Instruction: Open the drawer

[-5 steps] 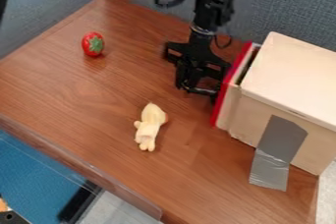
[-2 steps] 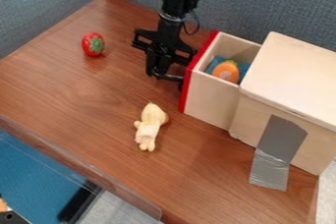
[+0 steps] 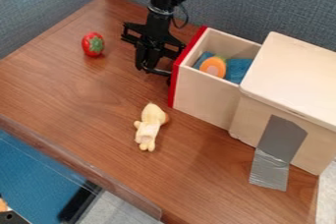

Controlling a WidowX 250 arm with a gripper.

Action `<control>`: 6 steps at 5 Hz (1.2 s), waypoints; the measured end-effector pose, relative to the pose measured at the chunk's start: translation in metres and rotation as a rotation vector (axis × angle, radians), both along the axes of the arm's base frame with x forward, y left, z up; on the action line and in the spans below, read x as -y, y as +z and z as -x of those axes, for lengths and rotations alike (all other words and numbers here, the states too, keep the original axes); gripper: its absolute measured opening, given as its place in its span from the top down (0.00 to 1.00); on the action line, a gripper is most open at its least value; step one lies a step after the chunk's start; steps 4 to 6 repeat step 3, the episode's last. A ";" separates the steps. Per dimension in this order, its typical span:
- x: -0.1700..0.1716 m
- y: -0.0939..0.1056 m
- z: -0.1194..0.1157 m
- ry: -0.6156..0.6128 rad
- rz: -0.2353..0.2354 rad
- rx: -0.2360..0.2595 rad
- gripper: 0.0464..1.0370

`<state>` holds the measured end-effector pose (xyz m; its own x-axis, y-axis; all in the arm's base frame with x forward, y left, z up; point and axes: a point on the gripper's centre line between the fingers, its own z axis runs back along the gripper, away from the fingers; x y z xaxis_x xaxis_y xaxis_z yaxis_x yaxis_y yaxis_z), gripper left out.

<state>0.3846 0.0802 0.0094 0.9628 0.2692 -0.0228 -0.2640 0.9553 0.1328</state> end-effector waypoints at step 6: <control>-0.016 0.068 -0.004 0.014 -0.038 0.133 0.06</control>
